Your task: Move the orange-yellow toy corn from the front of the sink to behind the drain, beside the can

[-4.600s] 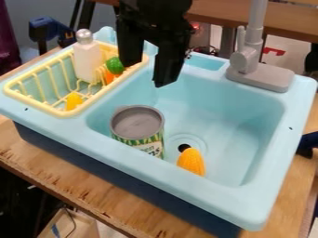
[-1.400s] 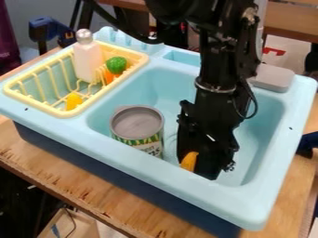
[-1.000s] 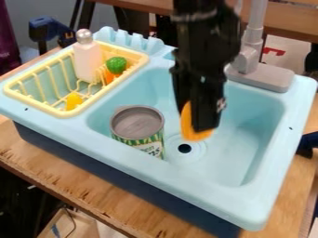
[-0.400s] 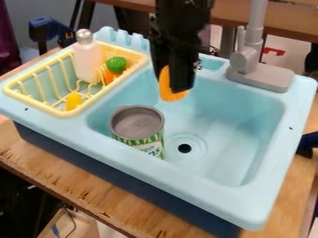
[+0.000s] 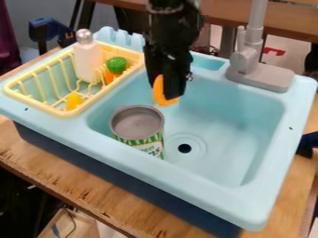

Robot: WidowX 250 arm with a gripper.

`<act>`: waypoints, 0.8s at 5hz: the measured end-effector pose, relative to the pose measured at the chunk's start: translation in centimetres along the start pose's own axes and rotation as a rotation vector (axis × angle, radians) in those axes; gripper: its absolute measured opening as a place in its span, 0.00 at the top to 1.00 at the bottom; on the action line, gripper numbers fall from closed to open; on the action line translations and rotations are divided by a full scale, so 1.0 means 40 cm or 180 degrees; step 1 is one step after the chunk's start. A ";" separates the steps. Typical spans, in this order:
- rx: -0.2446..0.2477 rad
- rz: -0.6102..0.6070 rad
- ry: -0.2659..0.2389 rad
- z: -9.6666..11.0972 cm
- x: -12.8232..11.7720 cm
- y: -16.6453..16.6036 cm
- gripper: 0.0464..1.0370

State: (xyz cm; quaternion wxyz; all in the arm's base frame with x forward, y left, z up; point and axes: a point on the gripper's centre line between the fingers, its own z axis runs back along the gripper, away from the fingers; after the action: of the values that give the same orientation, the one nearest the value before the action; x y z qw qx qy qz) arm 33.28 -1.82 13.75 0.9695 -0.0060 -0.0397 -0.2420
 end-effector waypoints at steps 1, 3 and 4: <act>-0.0057 0.0104 -0.0066 -0.035 0.011 -0.002 0.42; -0.0173 0.0338 -0.0025 -0.097 0.028 -0.003 0.42; -0.0157 0.0443 0.0055 -0.116 0.026 0.001 0.41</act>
State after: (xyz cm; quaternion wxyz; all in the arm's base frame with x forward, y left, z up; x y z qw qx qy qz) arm 34.56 -2.39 9.21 0.9838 -0.0306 -0.0248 -0.1750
